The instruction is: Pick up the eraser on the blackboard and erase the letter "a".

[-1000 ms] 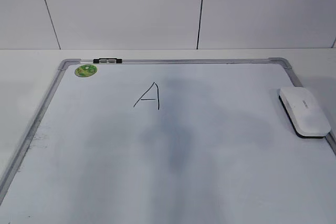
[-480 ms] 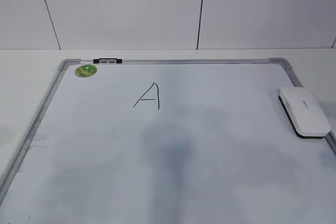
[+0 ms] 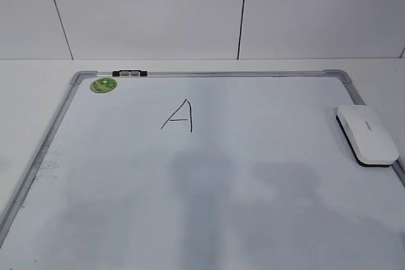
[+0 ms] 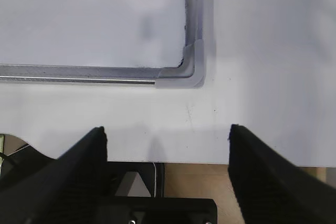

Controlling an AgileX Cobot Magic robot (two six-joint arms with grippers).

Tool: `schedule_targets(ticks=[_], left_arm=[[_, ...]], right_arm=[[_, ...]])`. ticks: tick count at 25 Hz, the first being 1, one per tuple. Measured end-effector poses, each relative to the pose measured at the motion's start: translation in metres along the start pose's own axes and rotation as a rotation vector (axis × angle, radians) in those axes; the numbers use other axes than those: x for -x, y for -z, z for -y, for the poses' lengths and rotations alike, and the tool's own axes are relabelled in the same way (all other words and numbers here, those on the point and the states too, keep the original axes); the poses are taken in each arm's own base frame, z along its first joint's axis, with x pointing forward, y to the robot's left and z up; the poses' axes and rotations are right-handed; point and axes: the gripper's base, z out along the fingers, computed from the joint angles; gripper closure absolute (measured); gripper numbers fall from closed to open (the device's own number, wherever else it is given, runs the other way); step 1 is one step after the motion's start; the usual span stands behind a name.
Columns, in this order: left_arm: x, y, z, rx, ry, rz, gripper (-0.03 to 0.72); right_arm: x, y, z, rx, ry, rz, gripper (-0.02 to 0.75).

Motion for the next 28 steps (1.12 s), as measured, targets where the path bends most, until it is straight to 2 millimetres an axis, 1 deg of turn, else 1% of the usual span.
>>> schedule_targets(ticks=[4,6,9,14,20,28], left_arm=[[0.002,-0.001,0.000,0.001,0.003,0.026,0.139],[0.003,-0.001,0.000,0.002,0.003,0.041,0.148],[0.005,-0.003,-0.001,0.005,0.005,0.065,0.156],[0.005,-0.010,-0.002,0.009,0.007,0.091,0.160],[0.005,-0.010,-0.002,0.009,0.007,0.097,0.177],[0.005,-0.010,-0.002,0.009,0.007,0.097,0.181]], right_arm=[[0.001,-0.001,0.000,-0.004,0.001,0.059,0.168],[0.002,-0.005,0.000,-0.006,0.002,0.071,0.169],[0.001,-0.009,0.000,-0.005,0.003,0.078,0.169],[0.001,-0.009,0.000,-0.005,0.003,0.082,0.170],[0.001,-0.009,0.000,-0.005,0.003,0.083,0.172],[0.001,-0.009,0.000,-0.005,0.003,0.083,0.172]])
